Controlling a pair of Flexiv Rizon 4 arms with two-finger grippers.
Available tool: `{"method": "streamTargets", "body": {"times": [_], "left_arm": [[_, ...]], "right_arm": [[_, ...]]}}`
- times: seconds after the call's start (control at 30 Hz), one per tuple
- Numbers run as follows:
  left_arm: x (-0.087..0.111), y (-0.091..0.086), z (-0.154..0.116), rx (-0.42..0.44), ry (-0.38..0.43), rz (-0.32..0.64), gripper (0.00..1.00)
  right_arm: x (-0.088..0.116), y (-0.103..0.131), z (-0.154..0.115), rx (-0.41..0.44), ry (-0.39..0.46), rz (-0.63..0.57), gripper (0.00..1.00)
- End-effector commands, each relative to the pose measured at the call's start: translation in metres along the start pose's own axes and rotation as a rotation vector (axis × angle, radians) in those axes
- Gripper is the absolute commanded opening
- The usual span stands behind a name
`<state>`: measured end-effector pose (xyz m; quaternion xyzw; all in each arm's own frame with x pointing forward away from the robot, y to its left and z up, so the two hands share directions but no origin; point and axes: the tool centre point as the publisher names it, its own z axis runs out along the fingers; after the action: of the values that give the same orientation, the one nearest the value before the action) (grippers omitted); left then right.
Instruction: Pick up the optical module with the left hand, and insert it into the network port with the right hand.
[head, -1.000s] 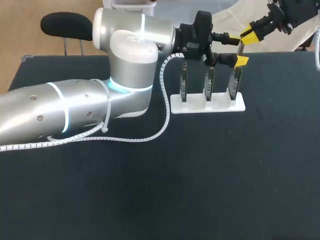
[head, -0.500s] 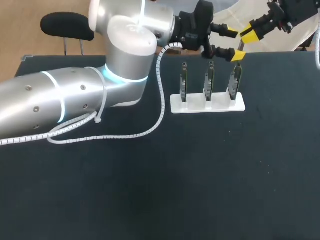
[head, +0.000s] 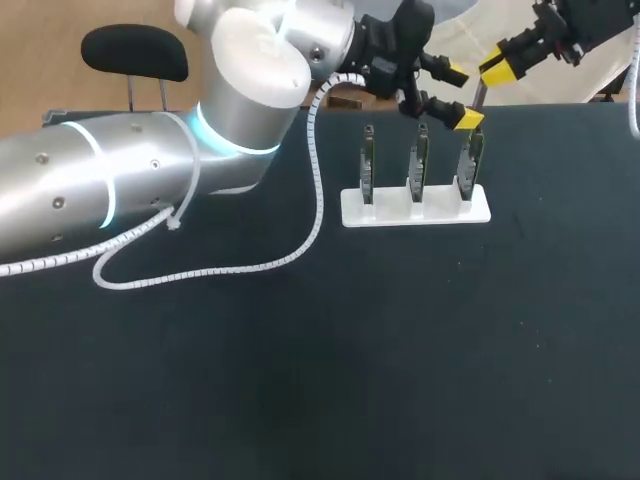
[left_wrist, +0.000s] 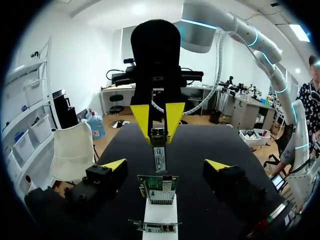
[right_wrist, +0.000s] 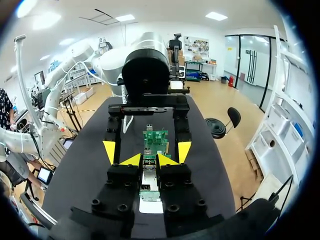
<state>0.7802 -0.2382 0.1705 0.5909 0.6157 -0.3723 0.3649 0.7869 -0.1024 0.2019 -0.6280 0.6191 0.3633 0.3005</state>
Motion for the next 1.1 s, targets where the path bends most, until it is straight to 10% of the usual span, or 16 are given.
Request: {"method": "streamTargets", "body": {"times": [0.03,1.1], "left_arm": [[0.001,-0.002,-0.001,0.005,0.045,0.007,1.00],[0.018,-0.007,0.002,0.029,0.128,-0.048,1.00]], "right_arm": [[0.000,-0.004,0.000,-0.006,0.002,0.001,0.00],[0.001,-0.004,-0.001,-0.014,0.009,0.003,0.00]]}}
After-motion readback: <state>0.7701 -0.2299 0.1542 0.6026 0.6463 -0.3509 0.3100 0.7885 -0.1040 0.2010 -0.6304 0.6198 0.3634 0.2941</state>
